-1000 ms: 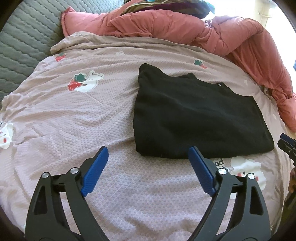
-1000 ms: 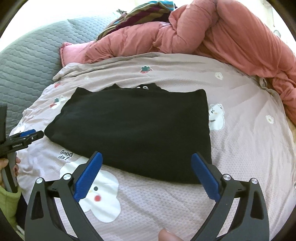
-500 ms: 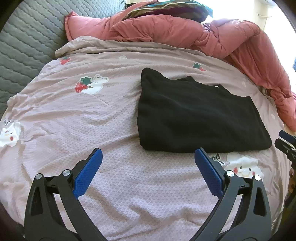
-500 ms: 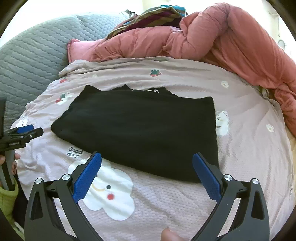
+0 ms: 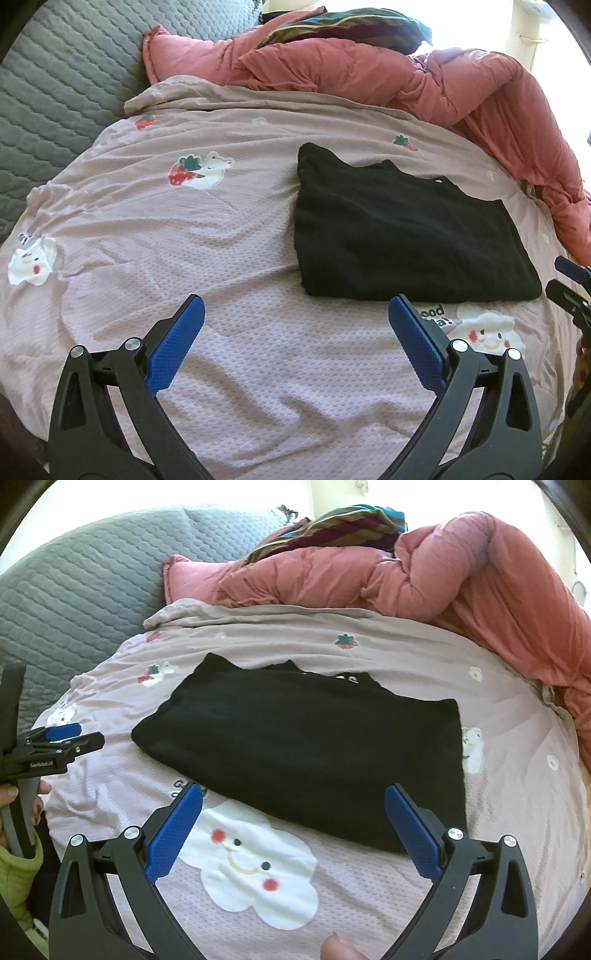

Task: Fold small clothes
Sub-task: 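Push the folded black shirt across the sheet with the right gripper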

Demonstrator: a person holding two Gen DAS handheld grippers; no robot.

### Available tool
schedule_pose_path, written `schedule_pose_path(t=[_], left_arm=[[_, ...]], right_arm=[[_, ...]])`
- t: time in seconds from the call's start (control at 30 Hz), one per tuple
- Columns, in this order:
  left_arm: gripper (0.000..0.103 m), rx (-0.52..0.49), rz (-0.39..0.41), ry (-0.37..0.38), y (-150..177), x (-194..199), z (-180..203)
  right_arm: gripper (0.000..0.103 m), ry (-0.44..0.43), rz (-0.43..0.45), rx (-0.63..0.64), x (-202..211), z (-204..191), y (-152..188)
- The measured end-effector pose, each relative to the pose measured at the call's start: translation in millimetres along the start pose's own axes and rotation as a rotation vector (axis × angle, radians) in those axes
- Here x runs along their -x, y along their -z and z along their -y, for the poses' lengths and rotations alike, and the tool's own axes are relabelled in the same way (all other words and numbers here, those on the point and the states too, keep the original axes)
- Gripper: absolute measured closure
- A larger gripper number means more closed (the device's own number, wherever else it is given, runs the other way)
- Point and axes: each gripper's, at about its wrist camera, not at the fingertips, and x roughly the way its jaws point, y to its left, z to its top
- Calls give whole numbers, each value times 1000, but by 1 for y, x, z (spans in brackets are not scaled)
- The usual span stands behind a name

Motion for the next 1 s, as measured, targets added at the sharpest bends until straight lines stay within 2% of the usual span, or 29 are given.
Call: schedule_pose_path(t=[1.0], left_arm=[[10, 155, -27, -33, 2, -26, -62]], right_arm=[[5, -85, -54, 183, -59, -90, -13]])
